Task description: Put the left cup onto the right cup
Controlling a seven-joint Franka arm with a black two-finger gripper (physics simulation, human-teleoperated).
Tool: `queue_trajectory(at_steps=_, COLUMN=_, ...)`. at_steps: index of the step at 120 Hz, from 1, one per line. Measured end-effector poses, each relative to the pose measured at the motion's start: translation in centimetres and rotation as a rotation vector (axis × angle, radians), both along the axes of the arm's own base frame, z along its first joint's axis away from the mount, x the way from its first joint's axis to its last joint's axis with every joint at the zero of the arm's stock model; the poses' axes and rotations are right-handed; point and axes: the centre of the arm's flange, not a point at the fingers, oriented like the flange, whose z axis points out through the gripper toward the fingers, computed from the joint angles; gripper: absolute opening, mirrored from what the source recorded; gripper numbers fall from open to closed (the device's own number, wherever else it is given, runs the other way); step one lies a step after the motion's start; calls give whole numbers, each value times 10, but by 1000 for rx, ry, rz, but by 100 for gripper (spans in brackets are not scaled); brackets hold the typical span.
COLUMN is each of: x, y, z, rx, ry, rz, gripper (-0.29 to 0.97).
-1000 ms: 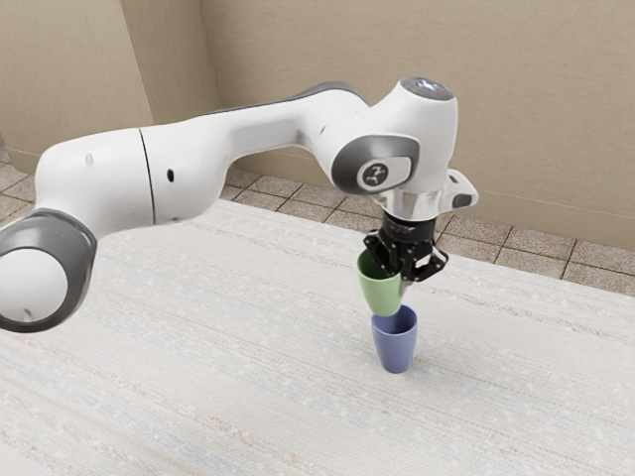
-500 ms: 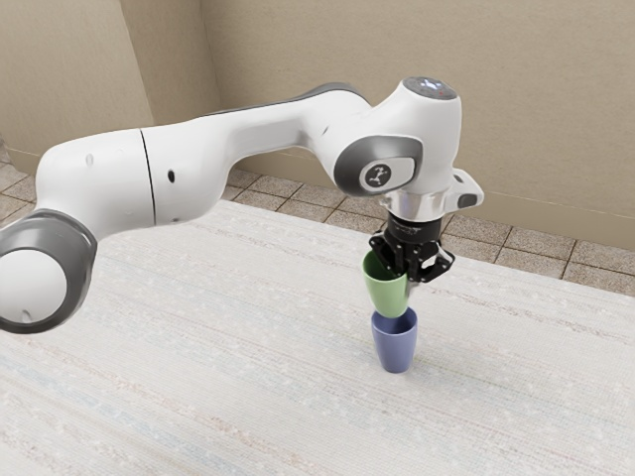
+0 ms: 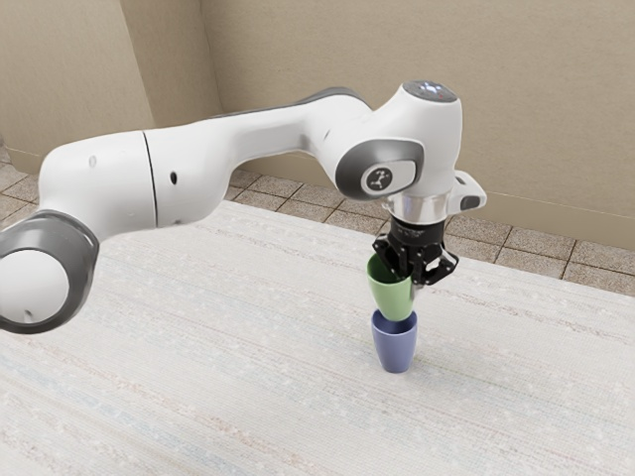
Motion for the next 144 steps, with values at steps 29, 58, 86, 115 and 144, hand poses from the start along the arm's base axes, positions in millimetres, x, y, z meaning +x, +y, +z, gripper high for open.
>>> queue_trajectory(at_steps=29, x=2, y=1, z=-10, rx=1, ry=13, rz=4, gripper=-11)
queue_trajectory(at_steps=58, x=1, y=0, z=-15, rx=3, ry=21, rz=5, gripper=-11)
queue_trajectory(at_steps=86, x=0, y=-1, z=-18, rx=4, ry=26, rz=6, gripper=-11)
queue_trajectory(at_steps=115, x=-2, y=-1, z=-24, rx=3, ry=42, rz=13, gripper=15)
queue_trajectory(at_steps=144, x=-2, y=1, z=-26, rx=-4, ry=52, rz=21, gripper=48)
